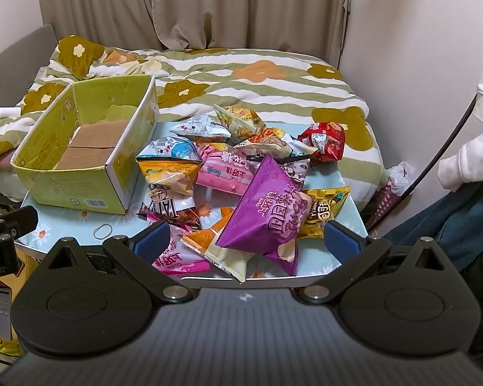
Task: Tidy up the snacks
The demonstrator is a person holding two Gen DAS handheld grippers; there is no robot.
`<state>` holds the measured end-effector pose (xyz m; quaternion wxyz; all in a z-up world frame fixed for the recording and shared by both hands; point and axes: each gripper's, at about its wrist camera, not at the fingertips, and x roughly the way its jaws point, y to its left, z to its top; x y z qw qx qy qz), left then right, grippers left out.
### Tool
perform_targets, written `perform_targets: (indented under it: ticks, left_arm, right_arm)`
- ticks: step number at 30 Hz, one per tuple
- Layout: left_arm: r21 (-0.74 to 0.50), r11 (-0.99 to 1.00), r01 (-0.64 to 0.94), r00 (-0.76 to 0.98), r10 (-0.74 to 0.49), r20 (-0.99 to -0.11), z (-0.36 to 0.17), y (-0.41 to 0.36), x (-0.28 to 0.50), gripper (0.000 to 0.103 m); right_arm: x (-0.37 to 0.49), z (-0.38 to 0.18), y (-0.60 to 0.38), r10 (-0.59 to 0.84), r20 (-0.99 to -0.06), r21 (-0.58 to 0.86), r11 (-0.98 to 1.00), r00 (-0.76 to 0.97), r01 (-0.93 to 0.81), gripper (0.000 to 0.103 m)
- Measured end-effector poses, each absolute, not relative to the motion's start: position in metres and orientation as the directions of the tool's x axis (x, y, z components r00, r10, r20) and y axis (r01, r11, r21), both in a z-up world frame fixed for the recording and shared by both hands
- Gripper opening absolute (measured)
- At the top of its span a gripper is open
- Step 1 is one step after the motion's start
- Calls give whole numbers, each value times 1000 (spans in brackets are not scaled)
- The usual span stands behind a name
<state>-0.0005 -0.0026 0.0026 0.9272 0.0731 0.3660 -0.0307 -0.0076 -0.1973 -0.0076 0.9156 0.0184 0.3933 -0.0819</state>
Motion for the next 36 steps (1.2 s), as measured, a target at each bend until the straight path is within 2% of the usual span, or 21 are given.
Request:
perform_targets:
  ticks: [21,29,31,36]
  left_arm:
    - [87,990,109,741,-22,-671,4,-2,-1,103]
    - [128,984,125,729,-4,-684,14,0,2,103]
    - [124,982,141,728,-18,-685,14,0,5,103]
    - [2,978,210,696,-148,-703,5,2,18,103]
  right_arm:
    - [-8,-9,-197,-136,-722,-31,986,678,165,103]
    - [-6,-9,-199,-113,-726,-10,988,678,154,103]
    - [-5,-11,-202,-111,-726,-4,987,678,158,103]
    - [-7,-20,-224,-137,-731,31,972,668,233,103]
